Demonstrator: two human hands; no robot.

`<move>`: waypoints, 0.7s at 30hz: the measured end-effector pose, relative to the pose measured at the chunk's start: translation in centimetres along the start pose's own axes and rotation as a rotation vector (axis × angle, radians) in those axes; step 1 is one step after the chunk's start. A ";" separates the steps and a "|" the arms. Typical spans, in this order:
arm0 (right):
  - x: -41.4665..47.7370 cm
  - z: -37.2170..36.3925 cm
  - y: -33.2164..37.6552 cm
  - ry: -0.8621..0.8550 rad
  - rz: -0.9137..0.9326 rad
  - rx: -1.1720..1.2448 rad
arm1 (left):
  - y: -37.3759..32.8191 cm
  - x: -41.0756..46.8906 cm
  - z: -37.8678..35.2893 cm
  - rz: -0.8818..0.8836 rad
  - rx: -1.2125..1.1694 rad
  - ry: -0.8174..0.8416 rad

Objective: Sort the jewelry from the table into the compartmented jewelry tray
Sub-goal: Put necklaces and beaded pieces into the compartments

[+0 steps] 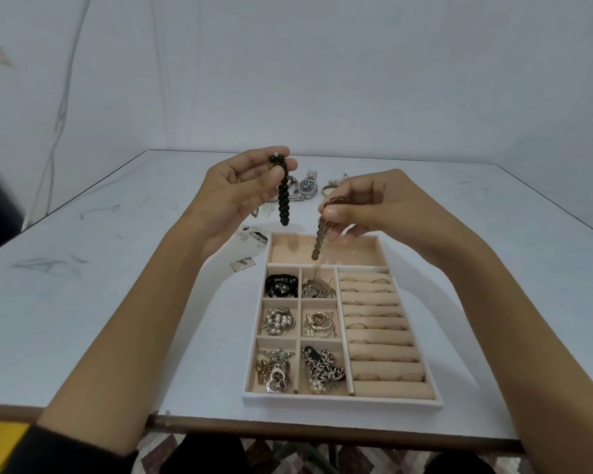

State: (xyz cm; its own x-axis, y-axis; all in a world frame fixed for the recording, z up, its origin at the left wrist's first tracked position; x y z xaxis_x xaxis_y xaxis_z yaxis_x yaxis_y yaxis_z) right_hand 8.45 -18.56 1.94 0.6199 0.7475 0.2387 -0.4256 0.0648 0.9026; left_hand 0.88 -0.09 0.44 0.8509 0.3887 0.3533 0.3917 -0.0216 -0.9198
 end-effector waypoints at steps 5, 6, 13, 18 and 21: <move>-1.1 -0.8 1.5 0.110 -0.017 -0.010 | -0.3 -0.1 0.0 -0.024 -0.009 0.048; -1.3 -1.1 1.8 0.134 -0.010 -0.008 | -0.3 -0.1 0.0 -0.027 -0.011 0.052; -2.3 -4.0 2.5 0.334 -0.004 -0.003 | 0.0 0.0 0.2 -0.010 0.010 0.040; -2.5 -5.5 1.8 0.400 -0.068 -0.072 | 0.1 0.0 0.2 -0.003 0.026 0.028; -2.3 -5.8 1.4 0.388 -0.078 -0.113 | 0.2 0.0 0.3 -0.003 0.035 0.038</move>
State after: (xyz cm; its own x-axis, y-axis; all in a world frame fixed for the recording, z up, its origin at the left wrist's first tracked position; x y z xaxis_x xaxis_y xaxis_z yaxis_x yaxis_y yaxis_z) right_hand 2.63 -16.34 0.56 0.3677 0.9299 -0.0014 -0.4702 0.1872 0.8625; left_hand 0.82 0.17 0.22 0.8625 0.3538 0.3617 0.3826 0.0119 -0.9239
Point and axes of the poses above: each hand's wrist, its own x-axis towards the middle knuckle, its own z-axis out of the back of the hand, y = z × x, the point moved 4 cm from there along x, towards the middle knuckle, and after that the axes turned 6 degrees about -y, right-handed, at the moved point
